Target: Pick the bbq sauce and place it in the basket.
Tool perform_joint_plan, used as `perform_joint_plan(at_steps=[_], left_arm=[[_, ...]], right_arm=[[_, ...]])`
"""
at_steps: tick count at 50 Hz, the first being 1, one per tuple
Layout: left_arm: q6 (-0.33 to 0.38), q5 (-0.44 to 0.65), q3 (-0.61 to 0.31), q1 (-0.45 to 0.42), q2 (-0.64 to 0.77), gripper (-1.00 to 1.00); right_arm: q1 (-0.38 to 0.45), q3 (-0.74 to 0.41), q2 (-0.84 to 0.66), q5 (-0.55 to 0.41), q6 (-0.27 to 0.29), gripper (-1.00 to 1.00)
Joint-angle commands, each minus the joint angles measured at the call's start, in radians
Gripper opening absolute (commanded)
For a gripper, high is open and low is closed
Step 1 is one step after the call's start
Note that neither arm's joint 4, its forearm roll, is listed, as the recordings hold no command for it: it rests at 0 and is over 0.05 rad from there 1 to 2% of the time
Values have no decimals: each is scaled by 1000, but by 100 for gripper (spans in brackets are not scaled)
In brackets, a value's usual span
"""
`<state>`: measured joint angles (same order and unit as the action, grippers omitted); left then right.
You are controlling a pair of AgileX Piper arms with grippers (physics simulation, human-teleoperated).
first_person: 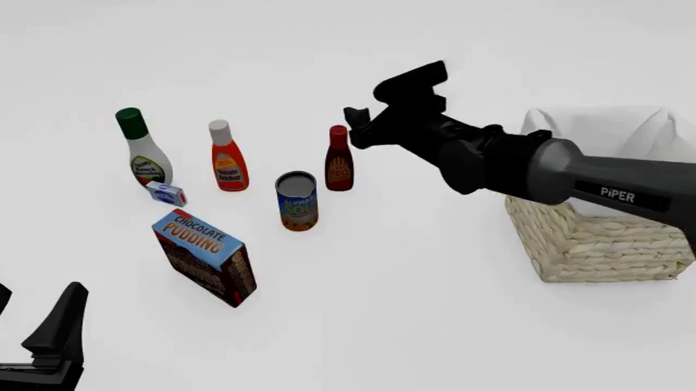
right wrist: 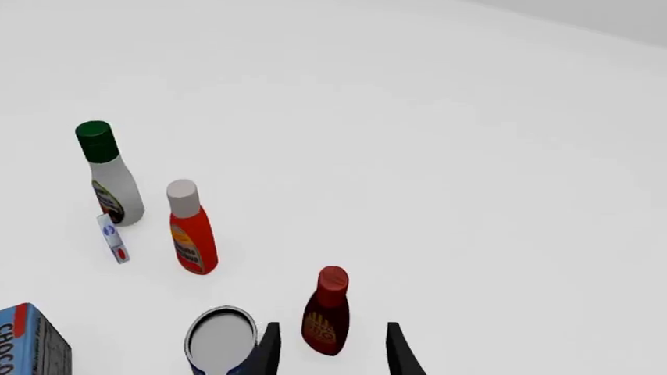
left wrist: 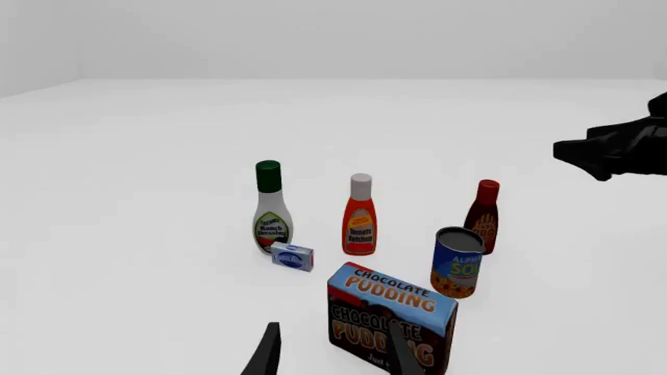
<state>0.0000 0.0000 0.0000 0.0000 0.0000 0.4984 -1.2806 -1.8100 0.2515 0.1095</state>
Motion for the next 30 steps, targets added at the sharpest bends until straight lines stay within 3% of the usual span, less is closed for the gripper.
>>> perform_joint_plan(at_steps=[1,30], left_arm=[[0,0,0,0,0,100],[0,0,0,0,0,100]], right_arm=[[-4,-46,-86,26,7,100],[-11,-183,-257,38,33,100]])
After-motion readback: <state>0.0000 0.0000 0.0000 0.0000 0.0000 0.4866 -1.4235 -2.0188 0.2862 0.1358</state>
